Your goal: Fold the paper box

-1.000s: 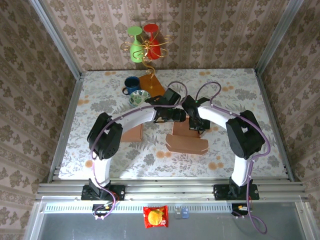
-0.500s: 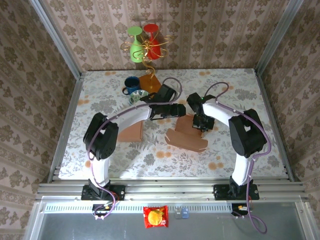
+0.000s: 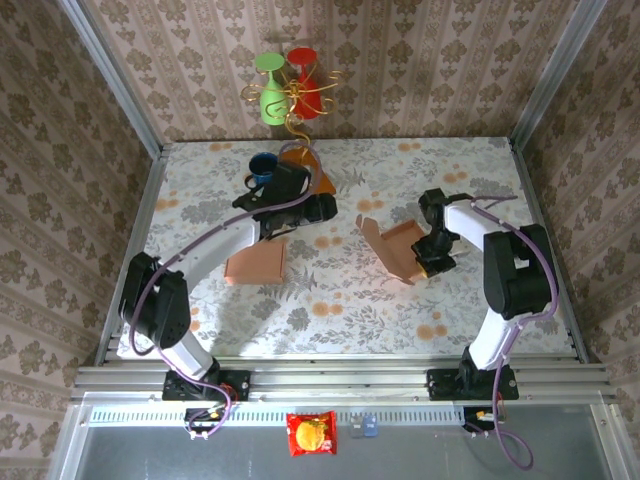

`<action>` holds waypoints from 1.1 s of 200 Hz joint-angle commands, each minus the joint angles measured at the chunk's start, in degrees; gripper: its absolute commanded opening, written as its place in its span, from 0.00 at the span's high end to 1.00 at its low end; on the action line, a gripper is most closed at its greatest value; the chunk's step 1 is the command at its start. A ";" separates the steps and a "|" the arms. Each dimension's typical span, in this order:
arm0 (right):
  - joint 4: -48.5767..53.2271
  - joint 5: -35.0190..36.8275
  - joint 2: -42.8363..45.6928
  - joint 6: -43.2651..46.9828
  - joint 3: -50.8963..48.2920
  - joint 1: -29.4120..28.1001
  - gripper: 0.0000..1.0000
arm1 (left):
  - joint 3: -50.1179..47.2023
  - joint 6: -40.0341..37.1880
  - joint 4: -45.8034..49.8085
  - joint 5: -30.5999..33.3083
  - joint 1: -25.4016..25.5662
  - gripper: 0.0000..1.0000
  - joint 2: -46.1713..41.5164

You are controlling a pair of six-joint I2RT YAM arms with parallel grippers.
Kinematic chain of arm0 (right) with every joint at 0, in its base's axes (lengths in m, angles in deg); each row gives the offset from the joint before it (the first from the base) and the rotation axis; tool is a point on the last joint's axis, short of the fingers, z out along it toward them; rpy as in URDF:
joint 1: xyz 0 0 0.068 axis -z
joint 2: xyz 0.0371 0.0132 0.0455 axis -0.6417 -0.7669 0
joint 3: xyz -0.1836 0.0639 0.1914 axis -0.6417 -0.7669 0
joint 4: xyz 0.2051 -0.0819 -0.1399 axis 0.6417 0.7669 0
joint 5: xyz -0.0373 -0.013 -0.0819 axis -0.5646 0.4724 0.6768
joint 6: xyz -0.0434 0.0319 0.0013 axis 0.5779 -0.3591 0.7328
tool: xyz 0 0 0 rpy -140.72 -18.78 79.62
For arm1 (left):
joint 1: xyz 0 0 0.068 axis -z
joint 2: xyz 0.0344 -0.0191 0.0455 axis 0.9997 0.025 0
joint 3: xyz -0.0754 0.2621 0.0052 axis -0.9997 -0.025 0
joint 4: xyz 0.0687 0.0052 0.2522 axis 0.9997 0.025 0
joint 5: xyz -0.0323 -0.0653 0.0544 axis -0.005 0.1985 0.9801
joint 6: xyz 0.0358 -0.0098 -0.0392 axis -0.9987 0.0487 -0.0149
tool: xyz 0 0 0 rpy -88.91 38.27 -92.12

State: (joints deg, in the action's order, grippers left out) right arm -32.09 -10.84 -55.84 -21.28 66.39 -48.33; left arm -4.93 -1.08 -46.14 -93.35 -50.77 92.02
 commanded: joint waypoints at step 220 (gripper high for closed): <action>-5.18 -5.12 14.45 7.97 7.91 -2.50 0.54 | 1.58 3.12 -9.42 -9.00 6.88 0.47 11.58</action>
State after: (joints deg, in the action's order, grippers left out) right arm -36.81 -19.26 -44.24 -29.39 70.74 -50.95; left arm -6.15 2.15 -55.28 -100.85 -44.30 103.19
